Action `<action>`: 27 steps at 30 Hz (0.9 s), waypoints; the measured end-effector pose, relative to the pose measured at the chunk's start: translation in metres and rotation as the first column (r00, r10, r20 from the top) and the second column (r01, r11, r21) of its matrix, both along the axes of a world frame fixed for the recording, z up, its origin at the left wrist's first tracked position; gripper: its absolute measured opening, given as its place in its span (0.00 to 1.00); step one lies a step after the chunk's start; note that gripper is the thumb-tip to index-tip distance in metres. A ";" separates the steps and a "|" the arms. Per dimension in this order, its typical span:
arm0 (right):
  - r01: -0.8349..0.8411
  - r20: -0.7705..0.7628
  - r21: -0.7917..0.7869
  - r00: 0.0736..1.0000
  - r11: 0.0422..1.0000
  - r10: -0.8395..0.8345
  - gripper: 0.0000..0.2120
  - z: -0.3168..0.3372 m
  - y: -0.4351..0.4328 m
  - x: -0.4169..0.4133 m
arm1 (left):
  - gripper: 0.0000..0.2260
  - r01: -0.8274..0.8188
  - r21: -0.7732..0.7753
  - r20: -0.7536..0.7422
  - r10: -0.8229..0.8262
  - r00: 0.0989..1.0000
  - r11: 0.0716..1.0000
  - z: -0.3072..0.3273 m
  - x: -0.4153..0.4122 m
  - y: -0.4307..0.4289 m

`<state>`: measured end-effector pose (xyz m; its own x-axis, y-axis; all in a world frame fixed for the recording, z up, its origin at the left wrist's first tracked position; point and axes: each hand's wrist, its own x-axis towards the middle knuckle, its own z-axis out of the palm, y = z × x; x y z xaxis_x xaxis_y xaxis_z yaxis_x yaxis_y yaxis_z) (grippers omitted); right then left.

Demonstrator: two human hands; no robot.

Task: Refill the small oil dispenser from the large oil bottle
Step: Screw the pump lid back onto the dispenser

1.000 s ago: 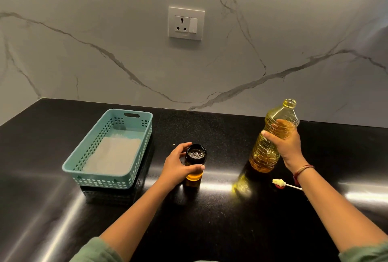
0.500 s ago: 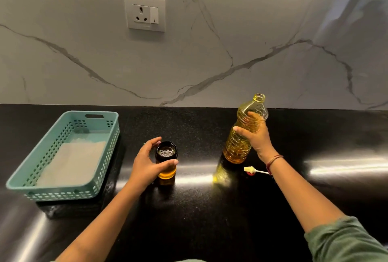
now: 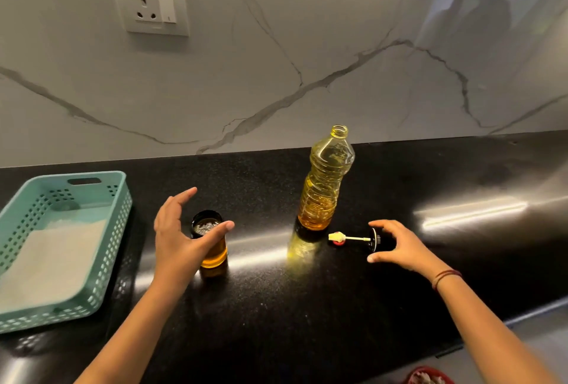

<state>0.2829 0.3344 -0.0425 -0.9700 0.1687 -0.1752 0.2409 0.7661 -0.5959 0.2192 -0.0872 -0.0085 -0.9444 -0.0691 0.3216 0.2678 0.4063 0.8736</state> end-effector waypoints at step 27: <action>-0.205 -0.280 -0.316 0.953 0.926 0.115 0.26 0.052 -0.120 0.003 | 0.38 0.083 0.009 0.104 -0.083 0.991 0.997 -0.029 0.002 -0.003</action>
